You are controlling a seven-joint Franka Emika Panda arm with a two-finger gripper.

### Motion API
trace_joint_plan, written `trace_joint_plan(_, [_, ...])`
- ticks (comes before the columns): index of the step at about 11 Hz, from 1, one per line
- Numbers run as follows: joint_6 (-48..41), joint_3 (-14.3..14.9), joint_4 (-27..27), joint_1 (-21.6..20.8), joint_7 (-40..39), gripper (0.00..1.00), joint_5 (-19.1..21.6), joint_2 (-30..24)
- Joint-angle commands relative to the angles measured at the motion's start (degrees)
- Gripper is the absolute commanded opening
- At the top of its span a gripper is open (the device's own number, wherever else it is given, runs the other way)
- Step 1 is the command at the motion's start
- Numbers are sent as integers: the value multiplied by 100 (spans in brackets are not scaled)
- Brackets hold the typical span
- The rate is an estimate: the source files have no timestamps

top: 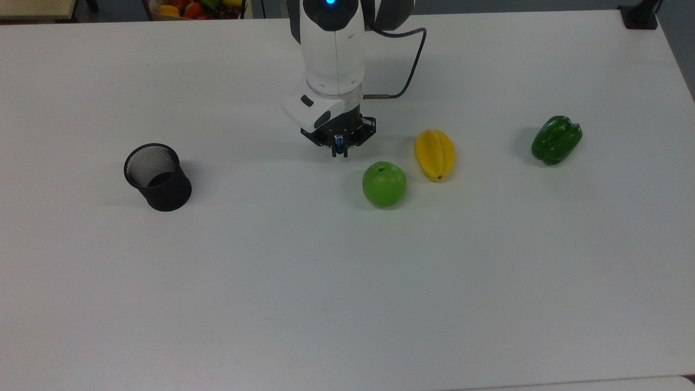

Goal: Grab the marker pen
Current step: 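Lay the marker on the table and open the gripper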

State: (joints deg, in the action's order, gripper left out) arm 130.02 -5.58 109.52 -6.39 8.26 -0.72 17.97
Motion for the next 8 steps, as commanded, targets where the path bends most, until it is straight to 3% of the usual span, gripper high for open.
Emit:
trace_joint_plan(1, [155,22,96,-108,132,57,-183,-4])
trace_joint_plan(3, [146,22,61,-108,124,90,-252,-4])
trace_joint_plan(4, [138,22,61,-108,124,100,-279,-4])
trace_joint_plan(8, [68,22,17,-99,141,100,-315,-65])
